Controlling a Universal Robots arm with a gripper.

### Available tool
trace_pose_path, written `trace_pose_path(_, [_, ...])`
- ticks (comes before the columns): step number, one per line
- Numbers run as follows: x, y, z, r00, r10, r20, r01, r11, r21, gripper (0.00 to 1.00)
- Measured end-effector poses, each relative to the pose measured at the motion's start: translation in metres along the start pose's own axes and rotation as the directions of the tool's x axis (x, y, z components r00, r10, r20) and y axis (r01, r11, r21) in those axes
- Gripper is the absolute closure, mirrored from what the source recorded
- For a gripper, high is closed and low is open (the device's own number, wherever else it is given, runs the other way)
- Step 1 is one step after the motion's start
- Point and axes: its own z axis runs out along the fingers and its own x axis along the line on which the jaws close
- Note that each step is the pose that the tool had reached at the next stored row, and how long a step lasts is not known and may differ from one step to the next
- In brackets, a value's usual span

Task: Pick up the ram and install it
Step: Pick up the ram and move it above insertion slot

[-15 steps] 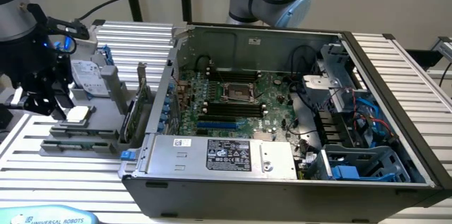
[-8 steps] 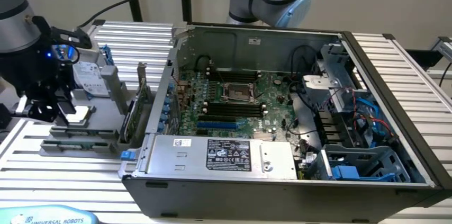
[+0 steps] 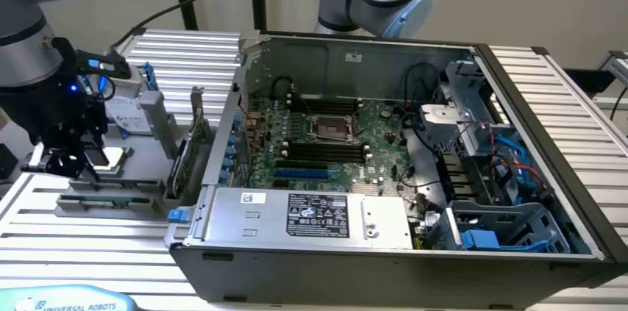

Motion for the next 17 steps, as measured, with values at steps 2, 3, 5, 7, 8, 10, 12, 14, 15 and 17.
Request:
trace_pose_path(2, [0.001, 0.0, 0.0036, 1.0, -0.001, 0.0001, 0.001, 1.0, 0.0002, 0.64])
trace_pose_path(3, [0.001, 0.0, 0.0055, 1.0, -0.001, 0.0, 0.001, 1.0, 0.0002, 0.64])
trace_pose_path(5, [0.001, -0.0001, 0.0091, 1.0, -0.002, -0.0001, 0.002, 1.0, 0.0001, 0.64])
trace_pose_path(7, [0.002, -0.0002, 0.0128, 1.0, -0.003, -0.0001, 0.003, 1.0, 0.0002, 0.64])
trace_pose_path(8, [0.002, -0.0002, 0.0145, 1.0, -0.003, -0.0001, 0.003, 1.0, 0.0002, 0.64])
trace_pose_path(10, [0.003, -0.0003, 0.0183, 1.0, -0.004, 0.0, 0.004, 1.0, 0.0004, 0.64])
trace_pose_path(12, [0.004, -0.0004, 0.0218, 1.0, -0.004, -0.0001, 0.004, 1.0, 0.0004, 0.64])
trace_pose_path(14, [0.005, -0.0006, 0.0255, 1.0, -0.004, -0.0001, 0.004, 1.0, 0.0006, 0.64])
trace_pose_path(15, [0.005, -0.0007, 0.0273, 1.0, -0.004, -0.0002, 0.004, 1.0, 0.0005, 0.64])
trace_pose_path(17, [0.006, -0.0008, 0.0309, 1.0, -0.005, 0.0, 0.005, 1.0, 0.0007, 0.64])
